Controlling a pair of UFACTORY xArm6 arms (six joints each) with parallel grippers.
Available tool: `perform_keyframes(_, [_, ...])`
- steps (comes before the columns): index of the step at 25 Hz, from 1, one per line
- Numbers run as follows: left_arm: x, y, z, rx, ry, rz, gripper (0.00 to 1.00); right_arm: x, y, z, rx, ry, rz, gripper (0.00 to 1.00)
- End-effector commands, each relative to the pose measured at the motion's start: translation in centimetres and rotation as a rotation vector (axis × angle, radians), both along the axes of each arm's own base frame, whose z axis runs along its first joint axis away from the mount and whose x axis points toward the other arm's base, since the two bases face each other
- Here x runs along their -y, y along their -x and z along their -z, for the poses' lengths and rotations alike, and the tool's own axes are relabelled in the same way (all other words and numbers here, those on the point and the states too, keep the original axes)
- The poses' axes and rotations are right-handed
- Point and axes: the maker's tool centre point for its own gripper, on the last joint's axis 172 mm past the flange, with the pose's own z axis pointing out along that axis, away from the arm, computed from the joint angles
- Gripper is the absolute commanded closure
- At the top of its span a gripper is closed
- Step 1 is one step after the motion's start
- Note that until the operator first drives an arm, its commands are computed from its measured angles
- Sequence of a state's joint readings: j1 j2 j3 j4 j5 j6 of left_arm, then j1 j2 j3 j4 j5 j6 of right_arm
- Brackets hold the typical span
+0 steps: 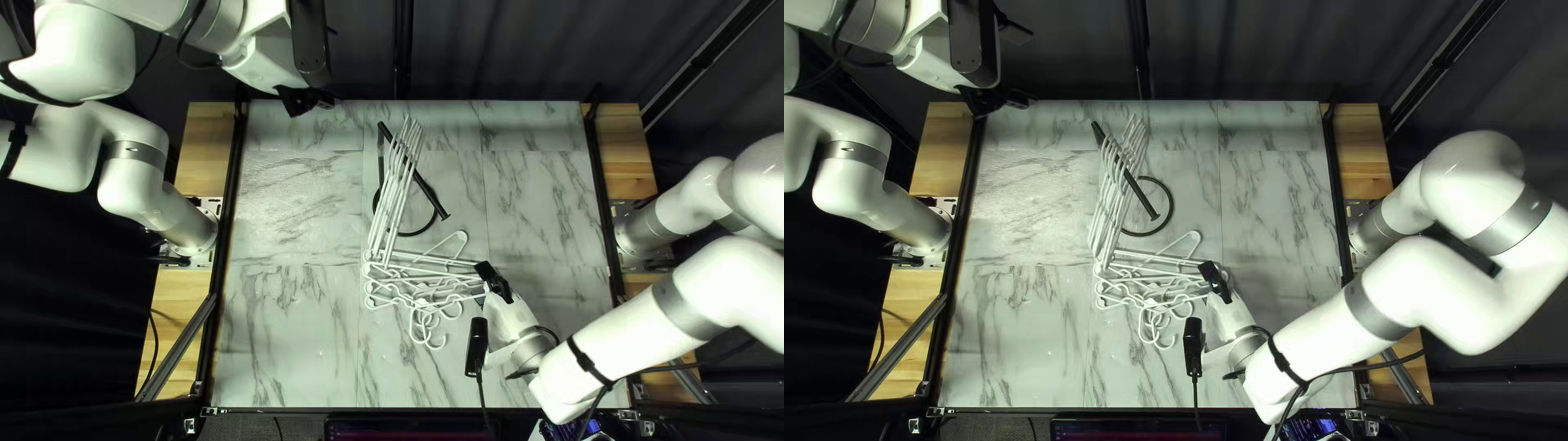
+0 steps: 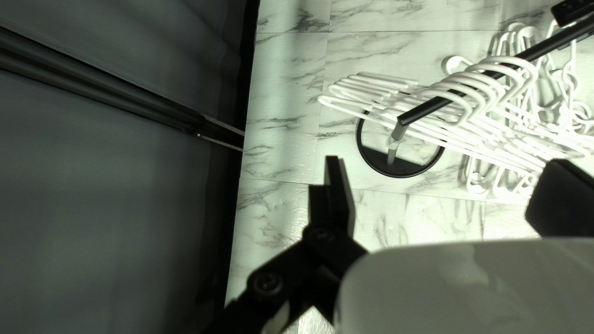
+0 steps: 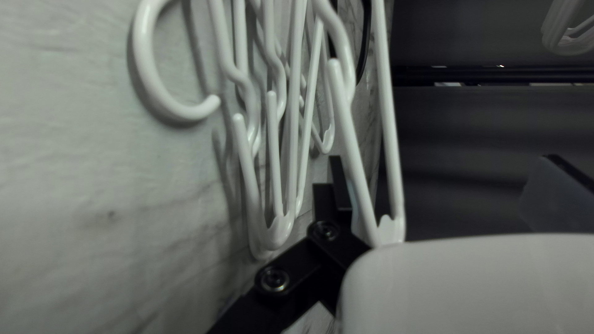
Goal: Remove hangers from rack and place onto table
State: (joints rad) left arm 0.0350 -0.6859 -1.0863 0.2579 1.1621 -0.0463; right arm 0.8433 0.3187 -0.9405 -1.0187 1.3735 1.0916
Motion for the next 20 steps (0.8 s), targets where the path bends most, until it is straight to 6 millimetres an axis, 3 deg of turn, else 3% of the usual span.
perform_keyframes(1, [0.0, 0.0, 0.0, 0.000, 0.000, 0.000, 0.00, 0.8, 1.0, -0.5, -0.046, -0.157, -0.055, 0.00])
perform_keyframes(6, [0.0, 0.0, 0.0, 0.000, 0.000, 0.000, 0.00, 0.9, 1.3, -1.0, -0.040, -0.314, -0.105, 0.00])
perform_keyframes(14, [0.0, 0.0, 0.0, 0.000, 0.000, 0.000, 0.00, 0.8, 1.0, 0.8, -0.051, -0.467, -0.155, 0.00])
perform_keyframes(20, [0.0, 0.0, 0.0, 0.000, 0.000, 0.000, 0.00, 0.2, 1.0, 0.5, -0.018, -0.557, -0.154, 0.00])
